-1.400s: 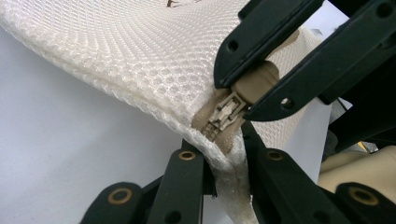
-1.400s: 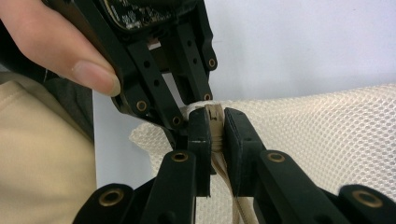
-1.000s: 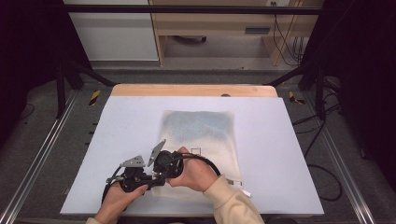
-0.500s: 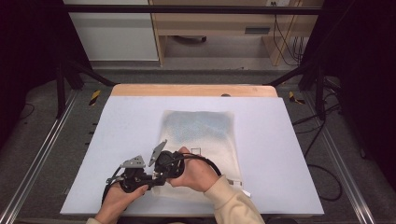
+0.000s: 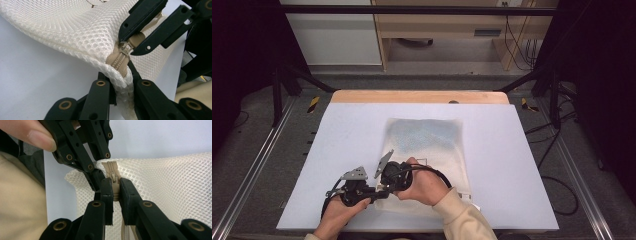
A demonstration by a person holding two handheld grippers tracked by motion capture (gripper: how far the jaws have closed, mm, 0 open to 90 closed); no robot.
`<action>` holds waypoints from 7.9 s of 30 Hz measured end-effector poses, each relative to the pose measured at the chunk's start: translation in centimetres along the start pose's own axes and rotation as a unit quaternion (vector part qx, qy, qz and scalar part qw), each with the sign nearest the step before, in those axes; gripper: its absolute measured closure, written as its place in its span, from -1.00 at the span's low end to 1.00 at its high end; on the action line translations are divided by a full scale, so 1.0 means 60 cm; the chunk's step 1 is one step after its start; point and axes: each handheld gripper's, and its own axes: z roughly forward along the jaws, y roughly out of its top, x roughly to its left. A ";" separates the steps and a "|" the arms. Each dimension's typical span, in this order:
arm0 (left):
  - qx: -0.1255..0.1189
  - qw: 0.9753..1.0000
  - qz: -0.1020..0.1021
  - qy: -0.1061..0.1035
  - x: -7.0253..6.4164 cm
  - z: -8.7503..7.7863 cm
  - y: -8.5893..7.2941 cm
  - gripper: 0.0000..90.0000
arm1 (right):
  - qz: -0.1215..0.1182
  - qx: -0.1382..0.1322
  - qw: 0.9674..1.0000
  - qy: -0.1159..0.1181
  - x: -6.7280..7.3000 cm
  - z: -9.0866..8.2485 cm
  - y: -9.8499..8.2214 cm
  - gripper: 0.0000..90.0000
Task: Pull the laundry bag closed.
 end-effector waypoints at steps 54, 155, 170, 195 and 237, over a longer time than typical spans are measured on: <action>-0.007 1.000 0.011 -0.010 -0.008 -0.001 0.004 0.87 | 0.020 0.015 1.000 0.004 -0.010 -0.018 -0.032 0.82; -0.015 0.999 0.039 -0.005 -0.030 0.024 0.013 0.87 | 0.074 0.011 0.997 -0.025 -0.032 -0.069 -0.114 0.82; -0.017 0.999 0.040 -0.005 -0.026 0.020 0.014 0.87 | 0.086 0.006 0.996 -0.026 -0.034 -0.074 -0.128 0.82; -0.016 0.999 0.040 -0.004 -0.024 0.019 0.014 0.87 | 0.091 0.003 0.995 -0.027 -0.032 -0.082 -0.140 0.82; -0.018 0.999 0.041 0.001 -0.022 0.013 0.015 0.87 | 0.093 0.004 0.995 -0.032 -0.027 -0.090 -0.152 0.82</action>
